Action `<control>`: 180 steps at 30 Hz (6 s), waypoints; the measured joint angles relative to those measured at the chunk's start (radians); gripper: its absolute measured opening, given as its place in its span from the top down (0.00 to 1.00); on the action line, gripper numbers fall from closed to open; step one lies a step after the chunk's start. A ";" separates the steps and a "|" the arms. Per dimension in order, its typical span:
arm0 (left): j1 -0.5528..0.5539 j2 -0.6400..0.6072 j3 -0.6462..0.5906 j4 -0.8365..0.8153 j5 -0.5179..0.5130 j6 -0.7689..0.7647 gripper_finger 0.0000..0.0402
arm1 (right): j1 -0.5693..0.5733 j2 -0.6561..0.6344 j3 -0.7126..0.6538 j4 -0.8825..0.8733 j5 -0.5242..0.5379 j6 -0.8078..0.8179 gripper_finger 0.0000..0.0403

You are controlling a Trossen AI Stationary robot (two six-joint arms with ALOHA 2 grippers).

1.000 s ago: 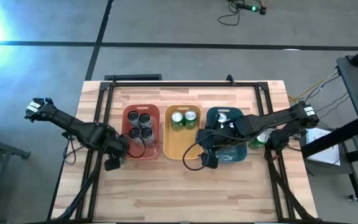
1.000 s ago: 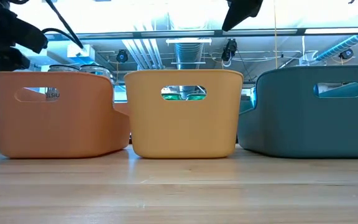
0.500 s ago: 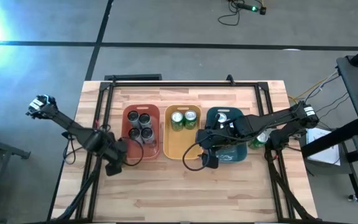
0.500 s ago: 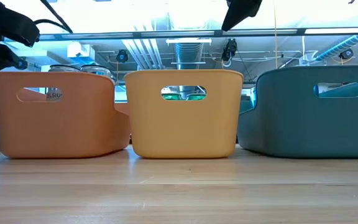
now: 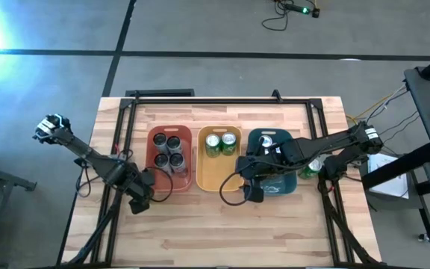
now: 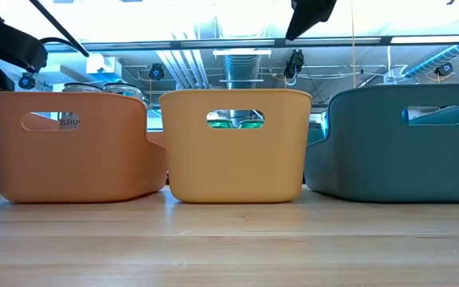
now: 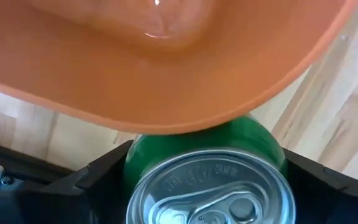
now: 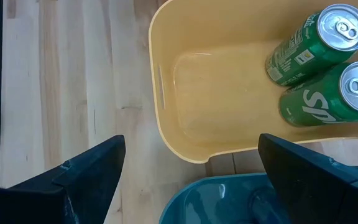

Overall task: Sort soda cans
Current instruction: Put the left green soda can into the yellow bin, then put the green soda can into the yellow bin

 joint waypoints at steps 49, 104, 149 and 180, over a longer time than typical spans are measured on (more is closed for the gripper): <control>0.370 0.789 1.200 -0.187 -0.390 0.357 0.29 | 0.017 -0.157 -0.020 -0.168 0.141 0.039 0.10; 0.524 1.018 1.255 -0.273 -0.208 0.539 0.02 | 0.017 -0.219 -0.053 -0.475 0.000 0.223 0.10; 0.259 0.785 1.255 0.100 -0.667 0.593 0.04 | -0.001 -0.751 -0.745 -0.527 -0.061 0.449 0.10; 0.268 0.845 1.255 0.141 -0.656 0.593 0.04 | -0.200 -0.614 -0.659 -0.521 -0.130 0.375 0.10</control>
